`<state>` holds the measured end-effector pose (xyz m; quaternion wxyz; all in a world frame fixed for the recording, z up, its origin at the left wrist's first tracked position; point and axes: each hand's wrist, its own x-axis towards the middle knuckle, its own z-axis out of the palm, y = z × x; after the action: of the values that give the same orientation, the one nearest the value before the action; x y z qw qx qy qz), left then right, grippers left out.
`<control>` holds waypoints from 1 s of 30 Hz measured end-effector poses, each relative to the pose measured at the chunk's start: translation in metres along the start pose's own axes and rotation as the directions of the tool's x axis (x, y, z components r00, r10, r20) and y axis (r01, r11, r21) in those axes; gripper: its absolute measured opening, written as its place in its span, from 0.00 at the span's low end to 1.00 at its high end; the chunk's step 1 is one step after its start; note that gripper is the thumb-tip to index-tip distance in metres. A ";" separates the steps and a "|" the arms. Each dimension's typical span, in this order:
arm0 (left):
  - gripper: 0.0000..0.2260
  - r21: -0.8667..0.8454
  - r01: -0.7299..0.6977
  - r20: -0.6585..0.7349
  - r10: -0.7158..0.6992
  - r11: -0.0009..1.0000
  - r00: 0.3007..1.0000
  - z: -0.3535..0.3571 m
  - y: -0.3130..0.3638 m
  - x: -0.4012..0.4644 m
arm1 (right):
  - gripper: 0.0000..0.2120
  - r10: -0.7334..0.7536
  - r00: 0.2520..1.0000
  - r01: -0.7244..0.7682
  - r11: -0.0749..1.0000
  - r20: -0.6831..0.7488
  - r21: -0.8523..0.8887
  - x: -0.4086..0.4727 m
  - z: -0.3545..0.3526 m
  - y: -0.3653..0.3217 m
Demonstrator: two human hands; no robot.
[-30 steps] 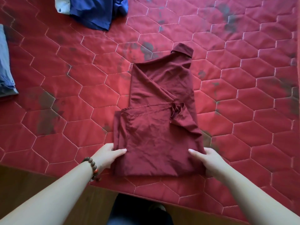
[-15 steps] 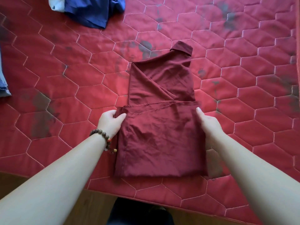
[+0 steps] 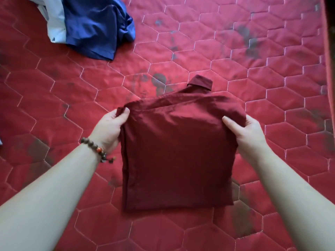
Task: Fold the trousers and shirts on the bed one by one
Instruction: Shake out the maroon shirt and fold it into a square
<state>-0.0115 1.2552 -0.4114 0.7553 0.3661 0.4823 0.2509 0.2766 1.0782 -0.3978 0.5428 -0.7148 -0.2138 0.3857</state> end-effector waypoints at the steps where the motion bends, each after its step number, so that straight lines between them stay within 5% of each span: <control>1: 0.09 -0.022 -0.008 0.000 0.008 1.000 1.000 0.003 0.008 0.014 | 0.07 0.006 1.000 -0.006 1.000 0.010 0.017 0.017 0.002 -0.004; 4: 0.10 0.104 0.069 -0.089 -0.060 0.992 0.994 0.009 0.008 0.044 | 0.07 0.160 0.985 -0.160 0.987 0.061 0.001 0.059 0.013 0.007; 6: 0.09 0.353 0.112 -0.153 -0.061 0.929 0.986 0.009 -0.008 0.057 | 0.05 0.255 0.964 -0.247 0.964 0.079 -0.099 0.075 0.019 0.026; 8: 0.08 0.627 0.083 -0.193 0.052 0.775 0.980 0.008 -0.021 0.068 | 0.06 0.274 0.960 -0.262 0.948 0.048 -0.181 0.085 0.022 0.039; 11: 0.09 0.763 0.056 -0.257 0.223 0.644 0.940 0.010 -0.026 0.079 | 0.05 0.189 0.982 -0.182 0.967 0.021 -0.178 0.091 0.026 0.040; 14: 0.13 0.711 0.010 -0.277 0.268 0.703 0.923 0.007 -0.025 0.083 | 0.06 0.028 1.000 -0.028 0.982 -0.004 -0.187 0.085 0.030 0.031; 18: 0.10 0.250 -0.080 -0.181 0.128 0.965 0.975 0.011 -0.008 0.078 | 0.07 -0.112 0.993 0.107 0.987 -0.040 -0.116 0.080 0.024 0.010; 20: 0.11 0.152 -0.098 -0.144 0.121 0.984 0.982 0.016 0.004 0.084 | 0.07 -0.124 0.990 0.118 0.988 -0.063 -0.098 0.089 0.023 0.003; 22: 0.07 0.238 -0.114 -0.164 0.156 0.965 0.974 0.021 0.011 0.093 | 0.07 -0.101 0.993 0.092 0.988 -0.065 -0.126 0.104 0.026 0.002; 25: 0.16 0.752 -0.018 -0.259 0.321 0.659 0.911 0.027 0.005 0.103 | 0.14 0.019 0.996 -0.049 0.936 -0.090 -0.349 0.125 0.037 0.008; 27: 0.21 0.899 0.060 -0.294 0.496 0.434 0.817 0.039 -0.003 0.092 | 0.24 -0.041 0.977 -0.100 0.773 -0.208 -0.626 0.126 0.043 0.014; 30: 0.19 0.984 -0.166 0.096 0.606 0.061 0.789 0.067 -0.032 0.072 | 0.21 -0.428 0.904 0.226 0.472 0.002 -0.852 0.108 0.069 0.019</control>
<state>0.0797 1.2683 -0.4581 0.1510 0.8213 0.5308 0.1447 0.2863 1.1922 -0.4583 0.2183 -0.8671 -0.4454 0.0466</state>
